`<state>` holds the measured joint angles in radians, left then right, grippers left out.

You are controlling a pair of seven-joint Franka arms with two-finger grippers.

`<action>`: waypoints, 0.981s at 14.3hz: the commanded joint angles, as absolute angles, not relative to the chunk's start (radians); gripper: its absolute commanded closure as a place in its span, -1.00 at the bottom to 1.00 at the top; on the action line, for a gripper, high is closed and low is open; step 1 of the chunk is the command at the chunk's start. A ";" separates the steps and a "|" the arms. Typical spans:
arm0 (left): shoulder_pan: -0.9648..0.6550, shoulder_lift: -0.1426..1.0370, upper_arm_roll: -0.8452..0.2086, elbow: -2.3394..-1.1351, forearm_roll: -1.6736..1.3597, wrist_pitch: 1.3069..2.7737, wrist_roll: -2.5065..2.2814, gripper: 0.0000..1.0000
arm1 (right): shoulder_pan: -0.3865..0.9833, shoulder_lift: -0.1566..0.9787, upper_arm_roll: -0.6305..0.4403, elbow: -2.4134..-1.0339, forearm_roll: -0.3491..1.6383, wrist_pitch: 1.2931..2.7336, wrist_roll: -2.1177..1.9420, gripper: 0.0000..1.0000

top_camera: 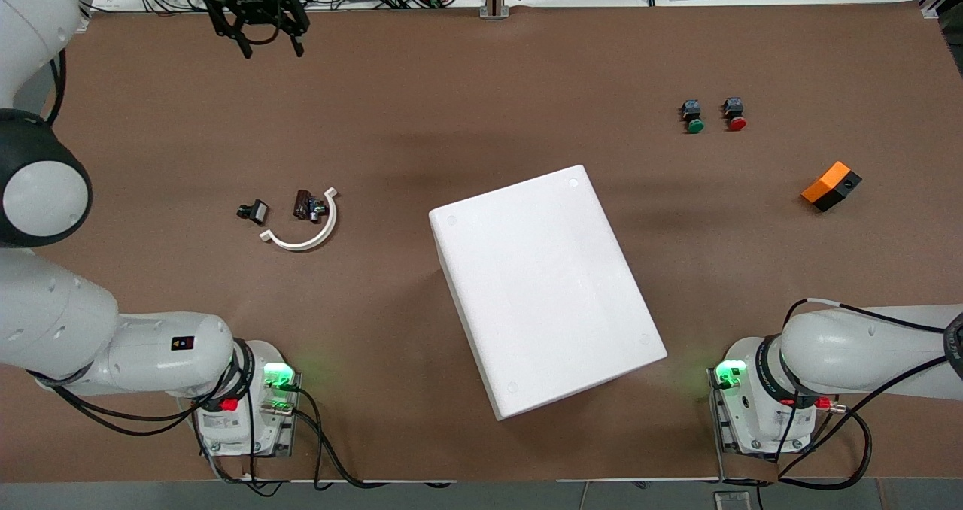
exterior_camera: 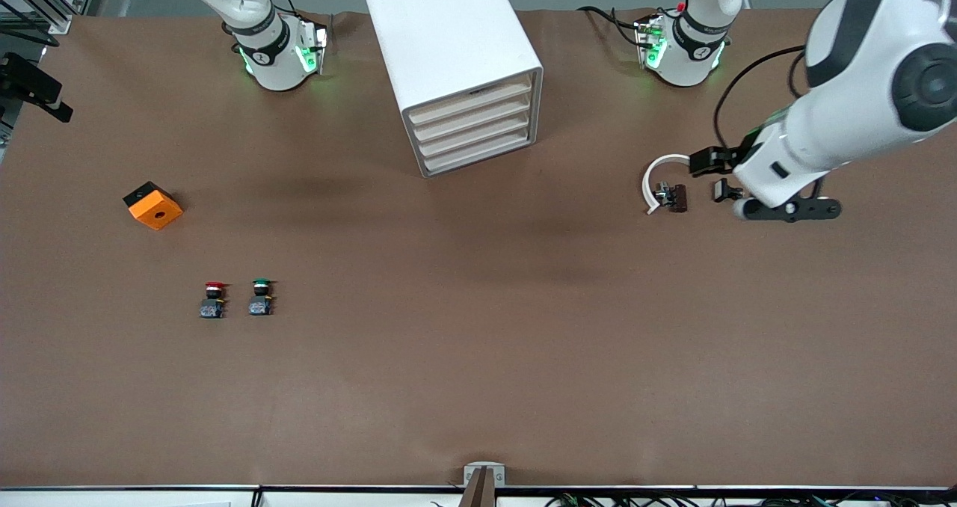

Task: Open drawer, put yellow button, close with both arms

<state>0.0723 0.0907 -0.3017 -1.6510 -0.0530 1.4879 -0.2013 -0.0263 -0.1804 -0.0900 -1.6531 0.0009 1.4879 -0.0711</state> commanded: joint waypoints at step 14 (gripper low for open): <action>-0.137 -0.060 0.023 -1.829 0.000 1.591 -0.023 -1.00 | -0.040 -0.195 -0.084 -1.666 0.017 1.488 -0.087 -1.00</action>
